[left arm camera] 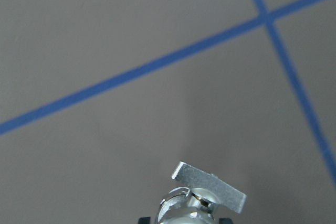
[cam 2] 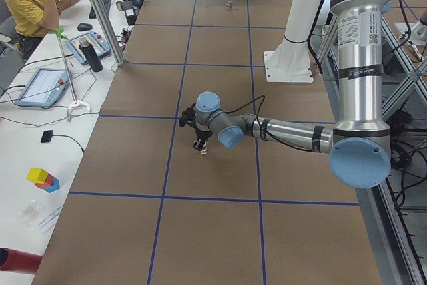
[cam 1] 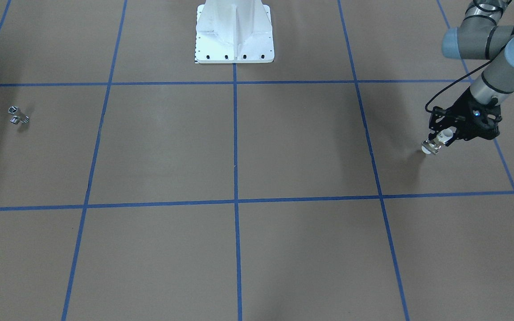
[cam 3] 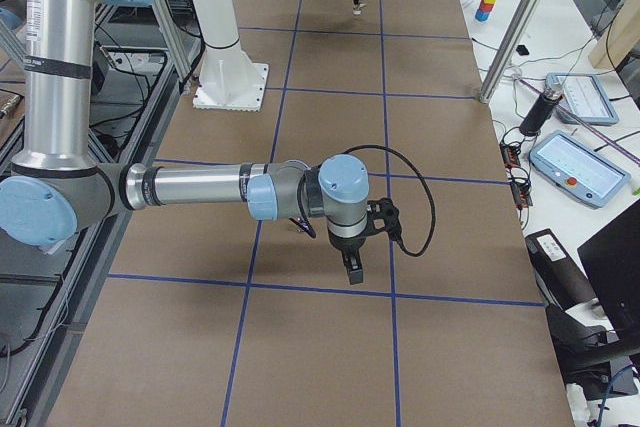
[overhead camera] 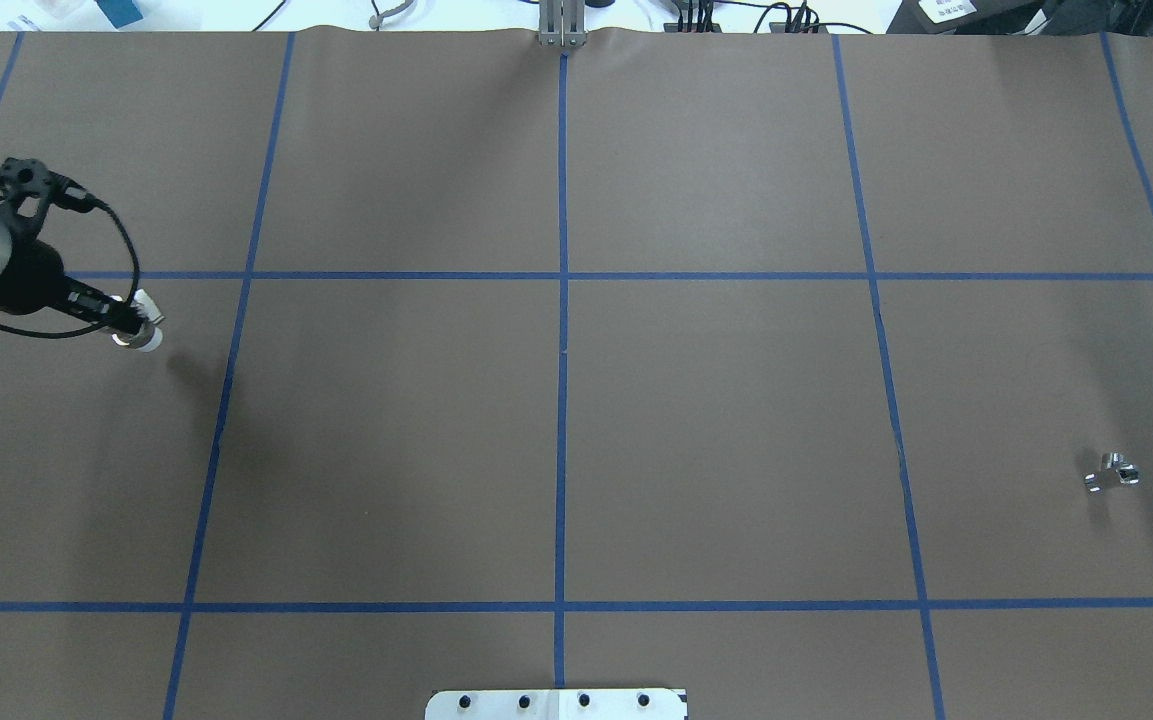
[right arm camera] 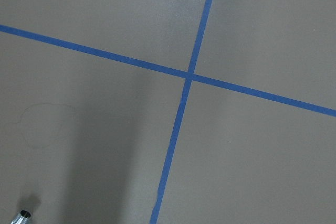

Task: Assemble PPR valve and pipe with both arms
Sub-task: 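Lift the white valve with the left gripper and carry it to table center, then set the valve upright at table center, open left gripper and withdraw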

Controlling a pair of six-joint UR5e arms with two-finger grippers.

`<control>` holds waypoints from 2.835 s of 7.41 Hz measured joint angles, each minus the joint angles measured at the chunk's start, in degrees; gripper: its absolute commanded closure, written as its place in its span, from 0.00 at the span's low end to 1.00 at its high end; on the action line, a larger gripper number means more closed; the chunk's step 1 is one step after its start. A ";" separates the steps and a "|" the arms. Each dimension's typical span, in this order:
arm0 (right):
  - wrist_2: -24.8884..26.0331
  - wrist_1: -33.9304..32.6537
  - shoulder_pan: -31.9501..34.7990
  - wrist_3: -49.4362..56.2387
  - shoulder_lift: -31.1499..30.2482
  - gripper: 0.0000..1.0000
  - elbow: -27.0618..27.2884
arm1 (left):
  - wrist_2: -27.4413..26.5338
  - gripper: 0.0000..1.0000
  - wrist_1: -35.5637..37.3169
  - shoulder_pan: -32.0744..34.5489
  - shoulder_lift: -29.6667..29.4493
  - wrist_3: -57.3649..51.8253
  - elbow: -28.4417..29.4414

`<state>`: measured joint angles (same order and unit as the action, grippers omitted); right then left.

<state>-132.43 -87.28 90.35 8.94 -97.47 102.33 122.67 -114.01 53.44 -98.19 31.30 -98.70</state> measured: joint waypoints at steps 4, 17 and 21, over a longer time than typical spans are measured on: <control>-0.45 0.00 0.00 -0.01 0.00 0.00 -0.03 | -6.07 1.00 16.14 -12.57 -20.11 17.28 0.76; -1.69 0.09 0.00 -0.24 0.00 0.00 0.12 | -12.51 0.12 21.09 -22.77 -46.34 30.56 21.56; -1.67 0.09 0.00 -0.24 -0.02 0.00 0.07 | -15.06 0.01 18.88 -24.48 -45.98 30.63 21.43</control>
<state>-134.11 -87.19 90.35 8.70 -97.49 102.40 107.61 -95.13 28.96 -144.18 61.94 -77.27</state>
